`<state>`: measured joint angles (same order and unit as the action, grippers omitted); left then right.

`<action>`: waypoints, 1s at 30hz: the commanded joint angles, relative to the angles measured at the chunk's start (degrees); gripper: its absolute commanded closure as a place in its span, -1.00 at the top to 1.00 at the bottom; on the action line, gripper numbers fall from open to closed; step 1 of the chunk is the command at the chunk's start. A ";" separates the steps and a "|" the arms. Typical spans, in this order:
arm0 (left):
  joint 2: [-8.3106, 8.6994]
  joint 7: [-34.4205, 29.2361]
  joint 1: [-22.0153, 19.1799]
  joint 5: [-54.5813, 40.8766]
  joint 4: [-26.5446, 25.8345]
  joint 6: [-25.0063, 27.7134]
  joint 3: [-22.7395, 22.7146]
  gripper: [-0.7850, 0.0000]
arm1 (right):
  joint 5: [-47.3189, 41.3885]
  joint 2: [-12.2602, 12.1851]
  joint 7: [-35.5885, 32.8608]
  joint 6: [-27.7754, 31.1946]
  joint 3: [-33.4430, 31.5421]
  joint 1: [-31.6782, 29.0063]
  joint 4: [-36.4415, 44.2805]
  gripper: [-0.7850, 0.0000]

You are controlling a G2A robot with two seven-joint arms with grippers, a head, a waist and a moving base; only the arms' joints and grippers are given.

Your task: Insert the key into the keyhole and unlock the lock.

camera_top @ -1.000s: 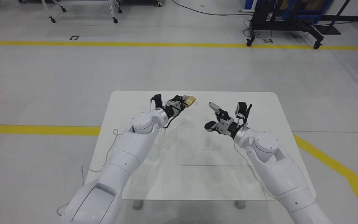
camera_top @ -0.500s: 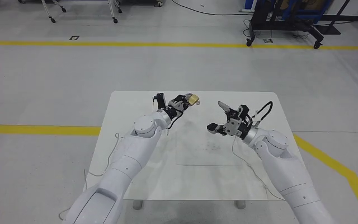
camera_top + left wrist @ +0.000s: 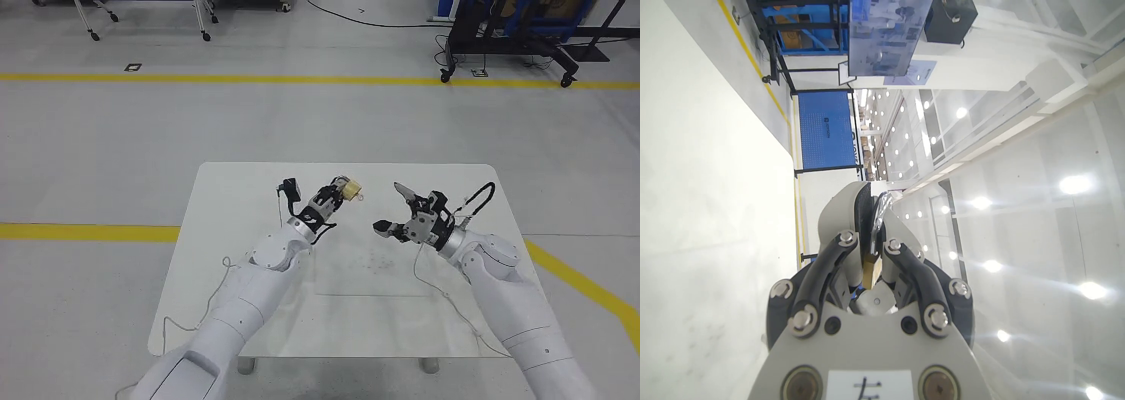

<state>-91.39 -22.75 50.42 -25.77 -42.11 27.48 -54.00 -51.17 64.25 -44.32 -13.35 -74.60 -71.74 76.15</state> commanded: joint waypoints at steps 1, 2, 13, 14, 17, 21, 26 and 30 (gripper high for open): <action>-0.58 -0.95 -1.00 -0.55 1.78 -0.77 0.79 -1.00 | 0.98 0.08 0.25 0.27 0.56 0.13 0.02 -0.22; -0.83 -1.34 -1.51 -0.43 2.63 -1.00 1.16 -1.00 | 1.60 0.10 0.40 0.42 0.80 0.29 0.02 -0.22; -2.47 -4.93 -4.59 -2.84 8.21 -1.12 1.52 -1.00 | 9.94 0.57 5.50 4.63 3.80 1.39 0.26 -0.11; -2.57 -5.02 -4.73 -2.84 8.53 -1.02 1.52 -1.00 | 9.99 0.63 5.69 4.96 3.86 1.49 0.19 -0.12; -2.84 -5.33 -5.15 -2.74 9.36 -0.91 1.51 -1.00 | 9.81 0.77 5.90 5.47 3.93 1.70 -0.13 -0.16; -3.14 -5.77 -5.52 -2.63 10.23 -0.73 1.44 -1.00 | 9.48 0.92 5.99 5.84 3.96 1.76 -0.29 -0.19; -3.44 -6.32 -5.78 -2.69 10.93 -0.47 1.17 -1.00 | 8.02 1.18 5.73 5.67 4.00 2.10 -1.00 -0.24; -3.62 -6.70 -5.93 -2.55 11.36 -0.35 0.95 -1.00 | 8.53 1.54 6.91 5.92 4.93 2.98 -2.15 -0.33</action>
<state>-94.96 -29.33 44.51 -28.33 -30.84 27.10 -52.98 -42.81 65.69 -37.80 -7.61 -69.94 -68.98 74.27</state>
